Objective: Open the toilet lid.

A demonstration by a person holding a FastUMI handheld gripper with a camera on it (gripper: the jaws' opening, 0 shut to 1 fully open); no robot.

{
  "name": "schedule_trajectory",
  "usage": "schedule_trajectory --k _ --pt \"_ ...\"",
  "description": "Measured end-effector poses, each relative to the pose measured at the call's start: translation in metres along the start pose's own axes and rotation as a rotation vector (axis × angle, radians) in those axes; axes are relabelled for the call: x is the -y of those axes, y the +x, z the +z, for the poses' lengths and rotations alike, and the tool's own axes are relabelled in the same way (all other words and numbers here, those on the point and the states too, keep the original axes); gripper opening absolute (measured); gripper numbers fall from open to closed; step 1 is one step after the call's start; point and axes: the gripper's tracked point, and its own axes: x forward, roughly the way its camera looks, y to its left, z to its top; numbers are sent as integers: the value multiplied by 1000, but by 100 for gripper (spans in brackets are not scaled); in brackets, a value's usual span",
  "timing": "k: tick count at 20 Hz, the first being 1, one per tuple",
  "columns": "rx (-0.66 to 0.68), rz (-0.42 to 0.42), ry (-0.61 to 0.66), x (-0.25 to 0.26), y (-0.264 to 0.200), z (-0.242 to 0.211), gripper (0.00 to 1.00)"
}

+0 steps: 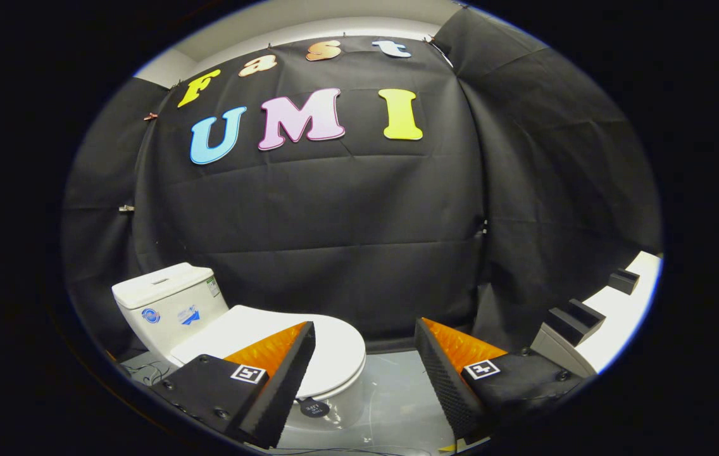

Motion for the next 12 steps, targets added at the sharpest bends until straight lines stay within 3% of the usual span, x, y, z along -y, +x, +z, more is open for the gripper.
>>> schedule_trajectory --k 12 --pt "-13 4 6 0 1 -9 98"
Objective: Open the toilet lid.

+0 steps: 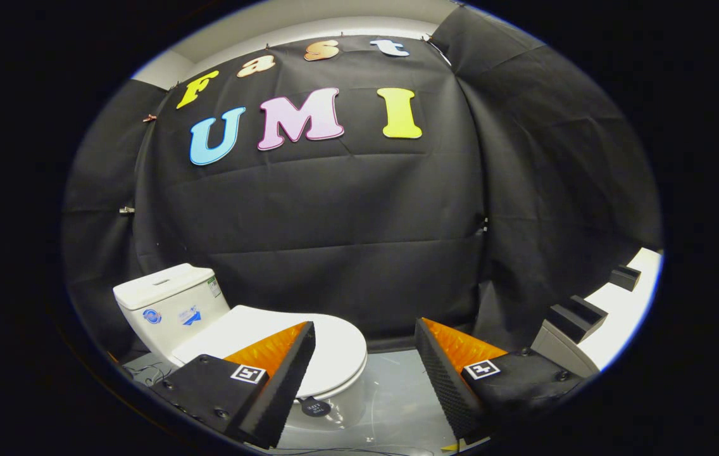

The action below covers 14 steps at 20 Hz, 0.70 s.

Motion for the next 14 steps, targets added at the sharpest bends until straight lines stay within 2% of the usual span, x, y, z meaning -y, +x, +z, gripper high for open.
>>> schedule_trajectory --k 14 --pt "-121 -15 40 16 6 -58 98"
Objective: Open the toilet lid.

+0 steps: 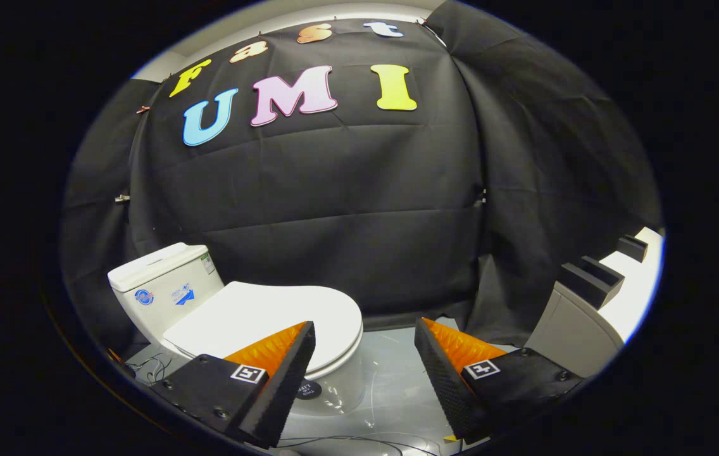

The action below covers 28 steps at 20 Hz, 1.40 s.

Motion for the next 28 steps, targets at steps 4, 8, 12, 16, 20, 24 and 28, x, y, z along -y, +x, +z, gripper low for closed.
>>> schedule_trajectory --k 4,8,12,16,20,24,28 --pt "-78 -17 64 5 5 -29 98" --pt "-133 -26 48 7 8 -56 98" --pt "-200 -15 57 3 11 -85 98" --pt "-272 18 110 -8 16 -112 98" --pt "-340 53 265 -24 17 -134 99" --pt "-403 55 431 -43 31 -152 93" --pt "-474 61 691 -60 38 -168 66"
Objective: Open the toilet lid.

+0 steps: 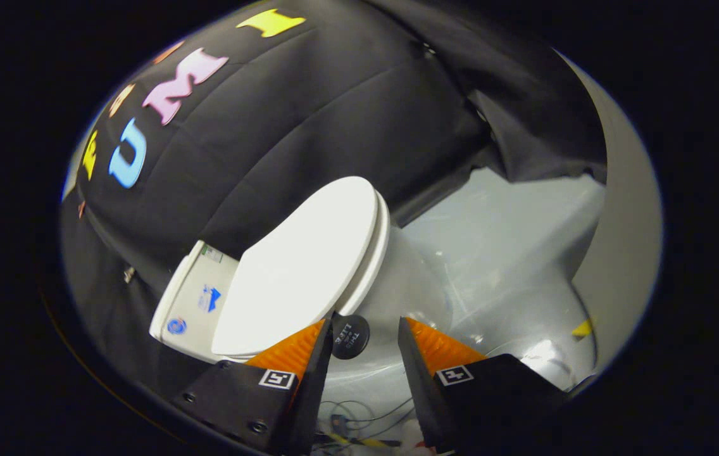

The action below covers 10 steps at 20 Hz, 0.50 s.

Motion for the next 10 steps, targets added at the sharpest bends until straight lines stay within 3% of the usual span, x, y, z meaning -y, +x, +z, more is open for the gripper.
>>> schedule_trajectory --k 1,3,6,10 --pt "-22 12 59 -1 3 -4 66" --pt "-31 17 114 1 10 -10 46" --pt "-31 33 202 -4 7 -10 46" --pt "-30 62 280 -4 8 -7 26"
